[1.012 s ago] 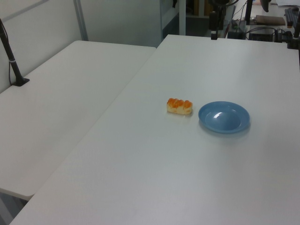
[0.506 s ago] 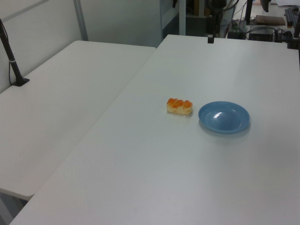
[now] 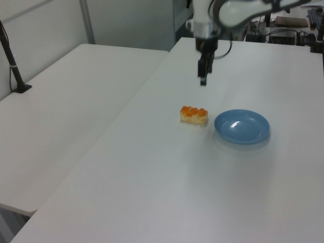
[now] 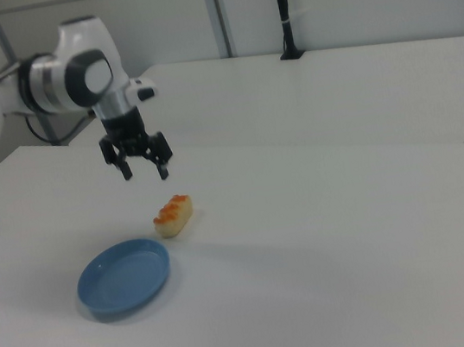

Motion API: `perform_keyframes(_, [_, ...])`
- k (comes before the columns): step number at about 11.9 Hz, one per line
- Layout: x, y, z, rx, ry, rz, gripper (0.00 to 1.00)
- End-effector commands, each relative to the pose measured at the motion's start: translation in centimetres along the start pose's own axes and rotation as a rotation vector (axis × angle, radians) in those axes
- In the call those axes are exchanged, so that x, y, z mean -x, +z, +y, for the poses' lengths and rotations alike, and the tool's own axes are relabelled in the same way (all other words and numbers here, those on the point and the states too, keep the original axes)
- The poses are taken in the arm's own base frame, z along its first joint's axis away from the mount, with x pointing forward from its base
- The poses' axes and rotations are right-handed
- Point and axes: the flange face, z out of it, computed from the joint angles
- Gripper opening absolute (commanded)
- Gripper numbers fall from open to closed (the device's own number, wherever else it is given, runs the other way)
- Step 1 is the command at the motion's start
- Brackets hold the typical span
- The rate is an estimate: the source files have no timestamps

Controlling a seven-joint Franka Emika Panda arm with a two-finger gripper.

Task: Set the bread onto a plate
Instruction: 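Move the open gripper over the orange-topped bread roll and lower it, then close the gripper on the bread roll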

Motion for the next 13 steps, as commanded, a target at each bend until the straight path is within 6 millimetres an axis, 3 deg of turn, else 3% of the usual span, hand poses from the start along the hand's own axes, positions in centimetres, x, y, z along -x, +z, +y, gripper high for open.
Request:
perform_keyframes(1, [-2.5, 6.1, -0.2, 0.014, 0.025, 0.018, 1.00])
perform_keyframes(6, [-4.2, 11.3, 0.0, 0.011, 0.028, 0.059, 0.97])
perform_keyframes(9, [-4.7, 13.3, -0.3, 0.009, 0.062, 0.078, 0.80])
perform_keyframes(11, [-4.6, 13.3, -0.4, 0.009, 0.062, 0.078, 0.59])
perform_keyframes(13, [-4.5, 12.7, -0.6, 0.004, 0.094, 0.078, 0.50])
